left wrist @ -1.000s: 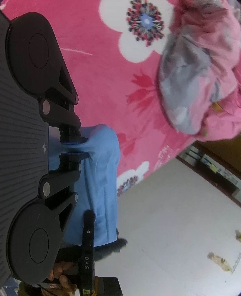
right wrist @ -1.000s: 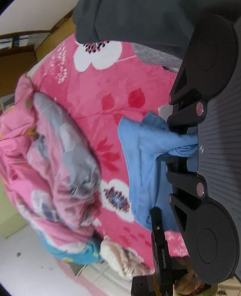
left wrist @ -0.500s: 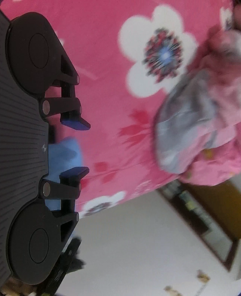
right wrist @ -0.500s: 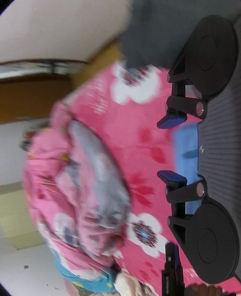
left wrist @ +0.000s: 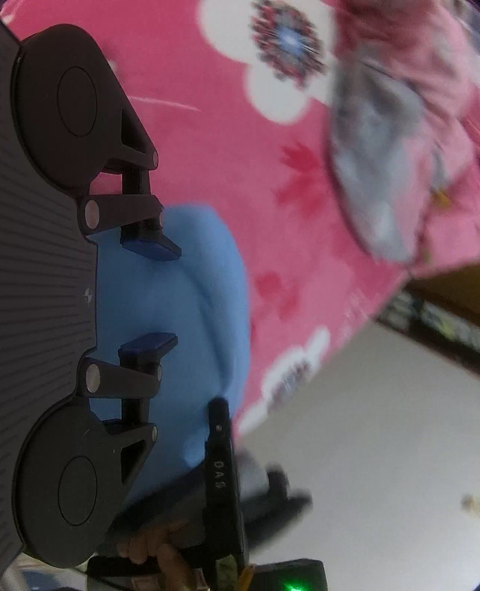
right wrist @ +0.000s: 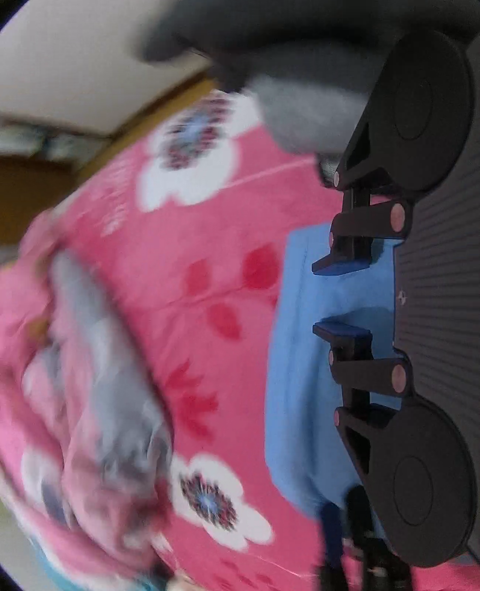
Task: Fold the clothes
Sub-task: 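Lower the folded shirt beside the grey stack and open both grippers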
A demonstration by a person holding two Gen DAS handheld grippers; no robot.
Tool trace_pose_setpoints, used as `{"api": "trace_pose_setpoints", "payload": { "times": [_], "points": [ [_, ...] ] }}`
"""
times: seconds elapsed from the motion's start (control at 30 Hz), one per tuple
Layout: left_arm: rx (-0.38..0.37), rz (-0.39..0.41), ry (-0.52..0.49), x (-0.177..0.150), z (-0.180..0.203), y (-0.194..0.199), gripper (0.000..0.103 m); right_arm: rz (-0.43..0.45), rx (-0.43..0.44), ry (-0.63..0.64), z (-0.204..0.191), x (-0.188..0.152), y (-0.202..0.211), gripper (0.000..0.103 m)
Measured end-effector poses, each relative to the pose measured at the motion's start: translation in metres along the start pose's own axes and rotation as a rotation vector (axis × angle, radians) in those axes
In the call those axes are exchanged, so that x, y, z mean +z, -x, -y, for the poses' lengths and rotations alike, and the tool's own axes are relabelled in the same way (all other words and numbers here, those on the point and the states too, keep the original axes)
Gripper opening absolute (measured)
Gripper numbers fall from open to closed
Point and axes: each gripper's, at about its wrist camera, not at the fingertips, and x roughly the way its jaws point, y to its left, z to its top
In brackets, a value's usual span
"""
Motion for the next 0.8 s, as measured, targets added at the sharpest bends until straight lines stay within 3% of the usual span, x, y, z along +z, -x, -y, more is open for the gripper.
{"api": "trace_pose_setpoints", "payload": {
  "times": [0.1, 0.17, 0.23, 0.33, 0.5, 0.53, 0.63, 0.7, 0.8],
  "points": [
    [-0.005, 0.03, 0.051, 0.006, -0.006, 0.019, 0.043, 0.079, 0.033, -0.065, 0.011, -0.003, 0.033, 0.029],
    [-0.016, 0.054, 0.073, 0.011, -0.008, 0.039, 0.043, 0.152, 0.066, -0.059, 0.017, -0.012, 0.081, 0.029],
    [-0.029, 0.054, 0.065, 0.012, -0.002, 0.061, 0.043, 0.169, 0.087, -0.021, 0.021, -0.029, 0.127, 0.029],
    [-0.09, 0.005, 0.022, 0.003, 0.017, 0.088, 0.043, 0.102, 0.076, 0.118, 0.019, -0.066, 0.172, 0.029],
    [-0.212, -0.23, -0.075, -0.044, 0.064, 0.097, 0.043, -0.113, 0.089, 0.231, 0.013, -0.123, 0.179, 0.029],
    [-0.221, -0.272, -0.092, -0.055, 0.071, 0.095, 0.043, -0.156, 0.084, 0.23, 0.014, -0.133, 0.175, 0.029],
    [-0.143, -0.38, -0.16, -0.087, 0.08, 0.081, 0.043, -0.29, 0.008, 0.201, 0.023, -0.153, 0.159, 0.028],
    [-0.115, -0.387, -0.18, -0.09, 0.082, 0.084, 0.043, -0.298, 0.007, 0.146, 0.03, -0.151, 0.167, 0.027],
    [-0.124, -0.365, -0.196, -0.085, 0.086, 0.091, 0.043, -0.161, 0.065, 0.144, 0.028, -0.132, 0.198, 0.027]
  ]
}}
